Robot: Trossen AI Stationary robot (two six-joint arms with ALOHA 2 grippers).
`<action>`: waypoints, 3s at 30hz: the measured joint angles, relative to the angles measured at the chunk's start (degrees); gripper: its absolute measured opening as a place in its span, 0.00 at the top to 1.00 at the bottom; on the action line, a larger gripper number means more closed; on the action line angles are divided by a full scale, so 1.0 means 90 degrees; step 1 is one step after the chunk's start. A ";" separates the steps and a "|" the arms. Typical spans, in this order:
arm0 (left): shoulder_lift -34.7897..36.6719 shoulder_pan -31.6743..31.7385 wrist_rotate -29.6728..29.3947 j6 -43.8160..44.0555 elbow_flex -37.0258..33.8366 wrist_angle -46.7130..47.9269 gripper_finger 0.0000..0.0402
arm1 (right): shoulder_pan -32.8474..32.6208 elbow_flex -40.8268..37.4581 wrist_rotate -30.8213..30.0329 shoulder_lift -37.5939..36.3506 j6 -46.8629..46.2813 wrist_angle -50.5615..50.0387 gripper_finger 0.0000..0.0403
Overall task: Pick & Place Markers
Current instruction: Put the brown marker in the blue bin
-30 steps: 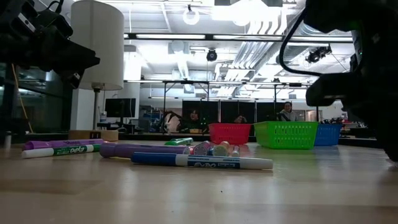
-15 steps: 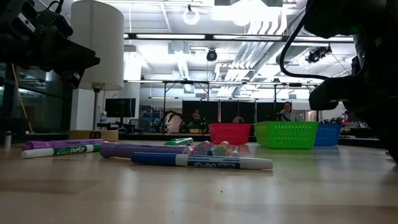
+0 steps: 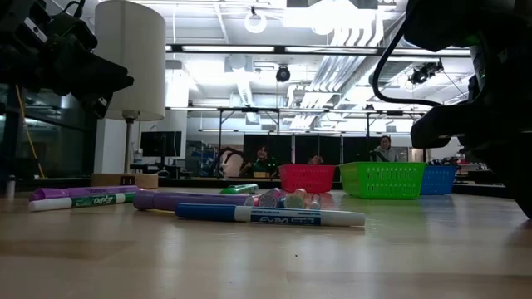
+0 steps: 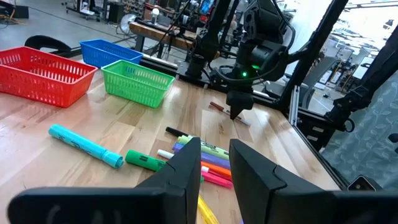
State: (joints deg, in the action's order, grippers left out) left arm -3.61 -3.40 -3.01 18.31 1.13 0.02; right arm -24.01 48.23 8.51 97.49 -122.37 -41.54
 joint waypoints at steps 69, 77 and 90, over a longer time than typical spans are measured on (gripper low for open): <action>-0.0001 0.0000 0.0000 0.0001 0.0000 -0.0001 0.79 | 0.1453 -0.0044 -0.1835 -0.2311 0.3360 -0.1494 0.96; 0.0001 0.0000 0.0000 0.0001 0.0000 -0.0001 0.79 | 0.2779 -0.0044 -0.1955 -0.2896 0.5028 -0.1506 0.96; 0.0000 0.0000 0.0000 0.0001 0.0000 0.0000 0.79 | 0.5428 -0.0032 -0.1909 -0.3181 0.7684 -0.1351 0.96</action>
State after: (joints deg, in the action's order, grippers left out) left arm -3.61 -3.40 -3.01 18.33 1.13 0.02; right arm 24.84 47.94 -8.67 68.86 -53.21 -53.70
